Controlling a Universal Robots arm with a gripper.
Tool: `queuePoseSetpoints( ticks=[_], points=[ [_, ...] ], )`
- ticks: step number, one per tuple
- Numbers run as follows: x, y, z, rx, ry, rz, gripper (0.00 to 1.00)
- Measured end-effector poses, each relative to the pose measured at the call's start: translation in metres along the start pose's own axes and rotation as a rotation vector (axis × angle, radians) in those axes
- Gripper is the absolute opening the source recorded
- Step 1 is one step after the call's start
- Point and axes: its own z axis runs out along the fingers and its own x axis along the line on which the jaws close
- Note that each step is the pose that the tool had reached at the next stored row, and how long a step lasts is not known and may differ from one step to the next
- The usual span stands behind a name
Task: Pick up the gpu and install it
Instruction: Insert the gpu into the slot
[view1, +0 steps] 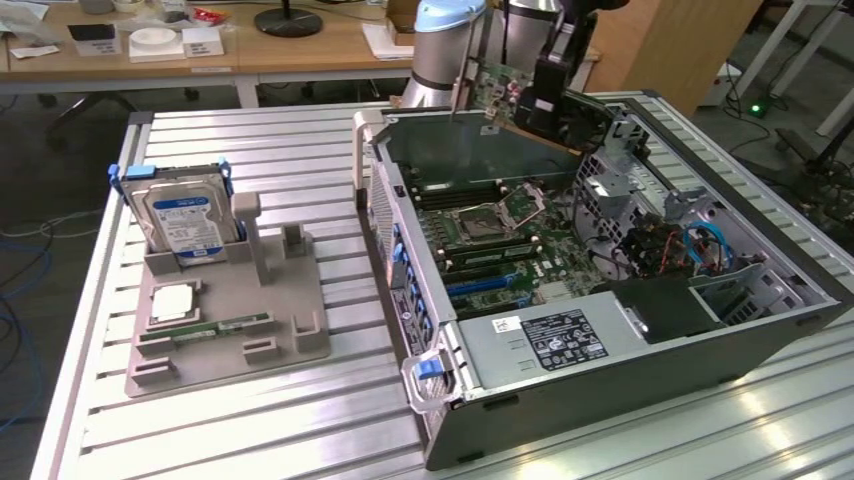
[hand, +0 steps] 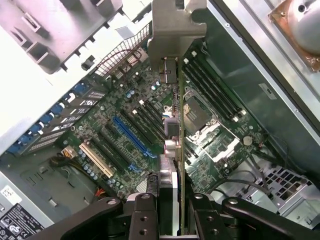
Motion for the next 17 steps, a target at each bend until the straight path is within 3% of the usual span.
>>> queuePoseSetpoints(
  ticks=[11, 17],
  points=[
    [0.0015, -0.0008, 0.0004, 0.0002, 0.0019, -0.074, 0.28],
    [0.0016, -0.0009, 0.0011, -0.0023, 0.0014, -0.161, 0.28]
  ],
)
